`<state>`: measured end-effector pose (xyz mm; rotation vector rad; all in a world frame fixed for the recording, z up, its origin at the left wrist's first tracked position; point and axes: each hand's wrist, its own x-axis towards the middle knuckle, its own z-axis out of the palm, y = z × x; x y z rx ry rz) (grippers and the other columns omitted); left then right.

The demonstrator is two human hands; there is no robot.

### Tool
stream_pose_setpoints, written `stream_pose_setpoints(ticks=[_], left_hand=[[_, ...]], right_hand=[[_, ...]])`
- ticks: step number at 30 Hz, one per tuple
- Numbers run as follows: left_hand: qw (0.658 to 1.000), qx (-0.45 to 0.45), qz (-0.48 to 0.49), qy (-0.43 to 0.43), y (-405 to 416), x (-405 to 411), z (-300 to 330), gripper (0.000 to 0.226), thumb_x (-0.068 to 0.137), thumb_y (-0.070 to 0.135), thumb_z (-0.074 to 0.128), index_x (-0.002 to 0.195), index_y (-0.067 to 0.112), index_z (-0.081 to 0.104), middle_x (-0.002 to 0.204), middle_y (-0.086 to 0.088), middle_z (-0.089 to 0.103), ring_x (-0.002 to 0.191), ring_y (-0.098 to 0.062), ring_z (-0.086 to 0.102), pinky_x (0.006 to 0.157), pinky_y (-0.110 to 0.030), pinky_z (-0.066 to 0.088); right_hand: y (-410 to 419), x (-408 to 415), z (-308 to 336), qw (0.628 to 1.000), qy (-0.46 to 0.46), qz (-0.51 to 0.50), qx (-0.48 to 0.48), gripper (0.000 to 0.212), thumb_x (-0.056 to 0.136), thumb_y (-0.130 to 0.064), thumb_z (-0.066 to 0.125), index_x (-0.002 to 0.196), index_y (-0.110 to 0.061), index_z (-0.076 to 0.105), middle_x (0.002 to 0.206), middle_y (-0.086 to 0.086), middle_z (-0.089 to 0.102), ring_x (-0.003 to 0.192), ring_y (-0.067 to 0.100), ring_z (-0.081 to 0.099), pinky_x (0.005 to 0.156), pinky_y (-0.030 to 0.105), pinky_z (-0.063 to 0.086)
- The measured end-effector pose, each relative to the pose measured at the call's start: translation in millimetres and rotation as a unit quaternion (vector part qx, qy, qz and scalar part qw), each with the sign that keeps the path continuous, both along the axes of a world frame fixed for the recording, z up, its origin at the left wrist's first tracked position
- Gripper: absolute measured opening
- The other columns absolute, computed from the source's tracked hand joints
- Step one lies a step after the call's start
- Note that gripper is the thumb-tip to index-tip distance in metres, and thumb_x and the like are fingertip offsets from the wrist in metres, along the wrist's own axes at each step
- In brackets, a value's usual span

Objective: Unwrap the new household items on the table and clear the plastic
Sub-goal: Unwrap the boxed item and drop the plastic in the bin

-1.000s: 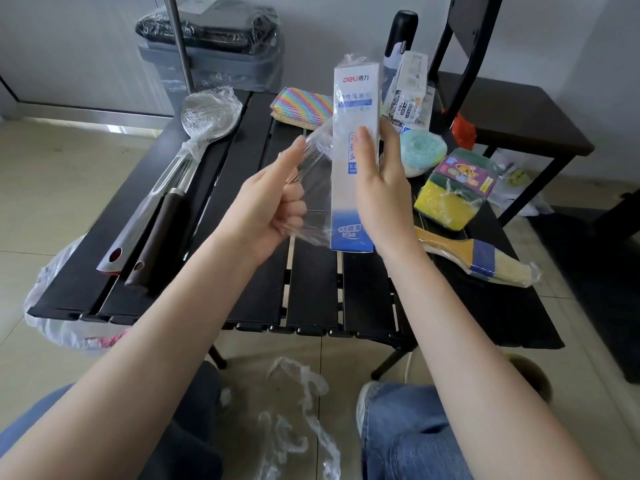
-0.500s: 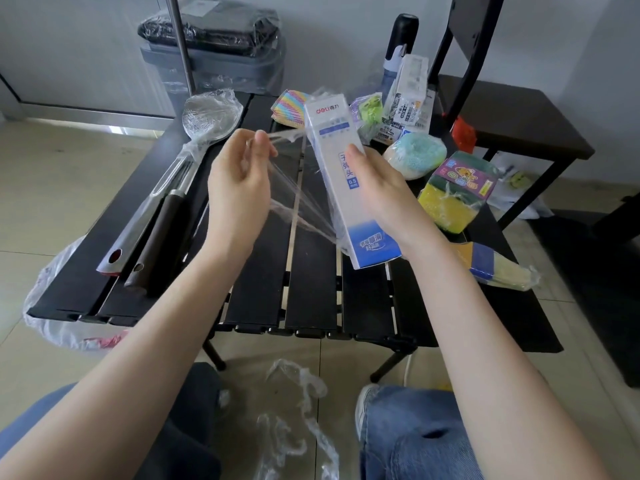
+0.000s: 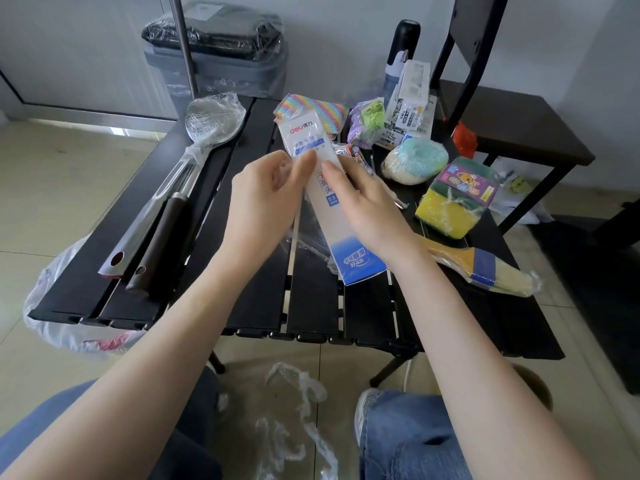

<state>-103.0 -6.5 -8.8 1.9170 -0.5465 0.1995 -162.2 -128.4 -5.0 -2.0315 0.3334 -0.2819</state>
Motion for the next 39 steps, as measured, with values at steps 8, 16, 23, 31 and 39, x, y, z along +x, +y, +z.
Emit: stream_pose_setpoints(ticks=[8,16,23,31,39], left_hand=[[0.992,-0.109,0.057,-0.040,5,7,-2,0.045,0.102,0.030,0.041,0.073,-0.004,0.045,0.057,0.005,0.047,0.052,-0.006,0.041,0.056,-0.025,0.033],[0.980,-0.197,-0.003,0.044,3,14,-6,0.030,0.103,0.021,0.039,0.074,0.020,0.048,0.060,0.010,0.054,0.043,0.000,0.044,0.048,-0.026,0.036],[0.980,-0.186,-0.062,0.039,4,3,6,0.021,0.099,0.027,0.050,0.087,0.018,0.064,0.054,0.003,0.051,0.038,-0.011,0.046,0.037,-0.025,0.041],[0.996,-0.086,-0.002,-0.005,3,4,5,0.019,0.092,0.032,0.061,0.083,0.017,0.054,0.054,-0.007,0.047,0.042,-0.017,0.046,0.048,-0.036,0.044],[0.986,-0.140,0.085,-0.014,3,9,-2,0.016,0.102,0.024,0.037,0.090,0.015,0.035,0.062,0.000,0.053,0.057,-0.017,0.057,0.063,-0.038,0.048]], right_hand=[[4,0,5,0.999,0.015,0.030,0.011,0.036,0.097,-0.055,0.039,0.126,-0.039,0.054,0.116,-0.017,0.065,0.107,0.006,0.060,0.100,0.036,0.046],[1,-5,10,0.999,0.028,0.030,-0.027,0.041,0.097,-0.057,0.038,0.134,-0.043,0.046,0.117,-0.013,0.064,0.103,0.009,0.061,0.091,0.029,0.049],[-3,-12,12,0.993,0.028,-0.003,-0.115,0.052,0.098,-0.054,0.038,0.146,-0.036,0.034,0.125,-0.003,0.062,0.104,0.015,0.062,0.078,0.026,0.046],[5,-7,-1,0.974,0.010,-0.045,-0.223,0.060,0.095,-0.060,0.037,0.149,-0.037,0.028,0.115,0.011,0.062,0.106,0.033,0.059,0.089,0.045,0.049],[10,-9,2,0.956,-0.023,-0.030,-0.292,0.058,0.097,-0.054,0.038,0.151,-0.037,0.023,0.112,0.014,0.058,0.100,0.031,0.058,0.084,0.042,0.050]])
